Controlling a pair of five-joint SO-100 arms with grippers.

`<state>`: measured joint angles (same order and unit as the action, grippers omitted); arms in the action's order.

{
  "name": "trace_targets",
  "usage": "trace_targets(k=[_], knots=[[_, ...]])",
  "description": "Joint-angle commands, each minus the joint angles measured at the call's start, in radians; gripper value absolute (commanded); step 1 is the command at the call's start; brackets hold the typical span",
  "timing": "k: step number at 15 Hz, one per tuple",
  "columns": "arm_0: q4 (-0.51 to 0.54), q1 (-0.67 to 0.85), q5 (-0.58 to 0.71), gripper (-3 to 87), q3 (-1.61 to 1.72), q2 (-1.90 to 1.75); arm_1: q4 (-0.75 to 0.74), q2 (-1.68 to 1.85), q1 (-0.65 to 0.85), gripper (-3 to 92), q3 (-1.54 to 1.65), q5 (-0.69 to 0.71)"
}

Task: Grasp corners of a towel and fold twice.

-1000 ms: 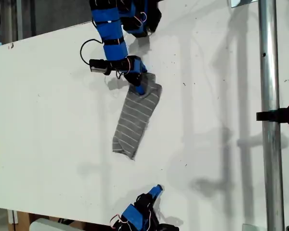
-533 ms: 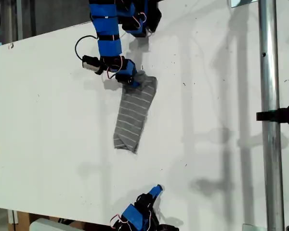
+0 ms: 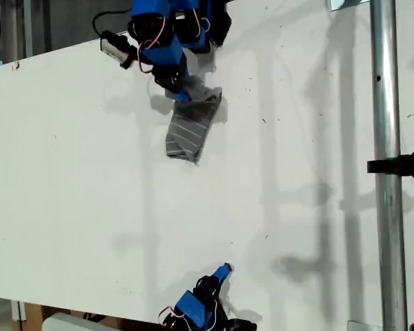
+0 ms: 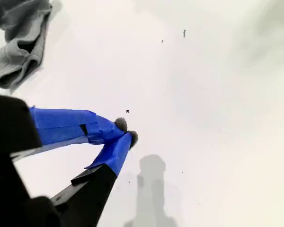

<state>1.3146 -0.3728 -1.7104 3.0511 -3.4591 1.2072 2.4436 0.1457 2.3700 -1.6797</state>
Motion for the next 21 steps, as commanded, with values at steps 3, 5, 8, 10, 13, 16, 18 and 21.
trace_targets(k=[3, 5, 8, 10, 13, 16, 18, 21], knots=[[-0.057, 0.046, -0.035, -2.7, 0.064, -0.009, -0.515, -0.36, 0.15, 4.2, -0.11, 0.173], [-0.021, 0.071, -0.048, -1.8, 0.064, -0.009, -0.557, -0.341, 0.244, 31.5, -0.192, 0.275], [-0.018, 0.124, 0.002, -1.8, 0.064, -0.009, -0.531, -0.192, 0.337, 29.3, -0.166, 0.37], [-0.018, 0.156, -0.005, -1.8, 0.064, -0.009, -0.52, -0.12, 0.291, 28.8, -0.023, 0.331], [-0.018, 0.198, 0.225, -1.8, 0.064, -0.009, -0.403, 0.179, 0.196, 1.5, 0.245, 0.193], [-0.028, 0.195, 0.758, -1.8, 0.066, -0.009, -0.204, 0.313, 0.144, -0.3, 0.296, 0.189], [-0.02, 0.195, 0.716, -1.9, 0.066, -0.009, -0.103, 0.514, 0.11, -0.3, 0.419, 0.164], [-0.02, 0.195, 0.715, -1.9, 0.066, -0.009, 0.187, 0.847, 0.009, 5.8, 0.515, 0.041]])
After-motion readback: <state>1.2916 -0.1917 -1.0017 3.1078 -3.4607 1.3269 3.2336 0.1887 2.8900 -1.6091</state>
